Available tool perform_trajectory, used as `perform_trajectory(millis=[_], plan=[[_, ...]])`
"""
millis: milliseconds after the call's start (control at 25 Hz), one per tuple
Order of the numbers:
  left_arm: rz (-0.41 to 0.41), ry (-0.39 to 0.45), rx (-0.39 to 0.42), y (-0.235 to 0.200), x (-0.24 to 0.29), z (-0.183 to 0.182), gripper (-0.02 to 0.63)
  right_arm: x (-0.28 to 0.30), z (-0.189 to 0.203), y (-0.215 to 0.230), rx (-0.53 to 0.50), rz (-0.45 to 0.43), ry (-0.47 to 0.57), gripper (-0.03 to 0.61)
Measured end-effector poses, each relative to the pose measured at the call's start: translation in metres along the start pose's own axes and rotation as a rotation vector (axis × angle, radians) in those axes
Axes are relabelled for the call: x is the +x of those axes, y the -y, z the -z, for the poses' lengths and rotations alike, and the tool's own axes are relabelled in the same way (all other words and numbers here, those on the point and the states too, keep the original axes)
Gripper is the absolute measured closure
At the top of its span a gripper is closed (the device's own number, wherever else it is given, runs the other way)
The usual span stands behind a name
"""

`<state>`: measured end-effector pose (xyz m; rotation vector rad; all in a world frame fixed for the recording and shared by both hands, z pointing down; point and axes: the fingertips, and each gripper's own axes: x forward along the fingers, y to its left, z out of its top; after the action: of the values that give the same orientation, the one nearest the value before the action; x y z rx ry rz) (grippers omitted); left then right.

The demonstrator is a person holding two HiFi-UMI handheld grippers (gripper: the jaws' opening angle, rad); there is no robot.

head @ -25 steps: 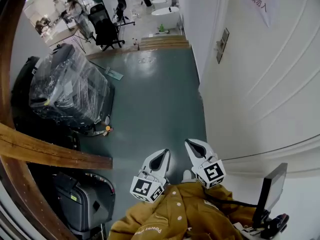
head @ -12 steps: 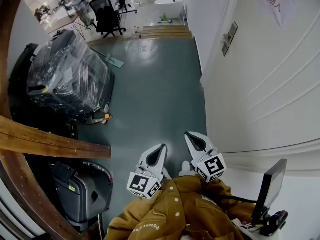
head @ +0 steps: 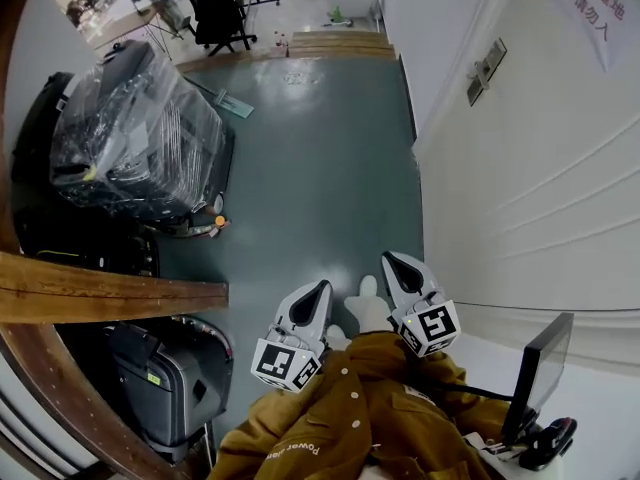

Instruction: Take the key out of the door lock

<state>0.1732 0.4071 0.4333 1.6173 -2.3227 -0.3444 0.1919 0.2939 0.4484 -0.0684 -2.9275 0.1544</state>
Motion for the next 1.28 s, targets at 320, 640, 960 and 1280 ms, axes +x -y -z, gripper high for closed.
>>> perform_trajectory(millis=[320, 640, 960, 1280], plan=[[0.053, -0.007, 0.013, -0.062, 0.140, -0.035, 0.615, 0.094, -0.020, 0.114, 0.029, 0.054, 0.016, 0.571], [0.073, -0.004, 0.068, -0.110, 0.304, -0.097, 0.615, 0.188, -0.075, 0.251, 0.022, 0.060, 0.056, 0.572], [0.100, -0.053, 0.041, -0.165, 0.409, -0.114, 0.615, 0.271, -0.084, 0.321, 0.067, 0.080, 0.029, 0.571], [0.242, -0.120, 0.023, -0.230, 0.513, -0.136, 0.615, 0.347, -0.108, 0.391, 0.085, 0.250, 0.018, 0.571]])
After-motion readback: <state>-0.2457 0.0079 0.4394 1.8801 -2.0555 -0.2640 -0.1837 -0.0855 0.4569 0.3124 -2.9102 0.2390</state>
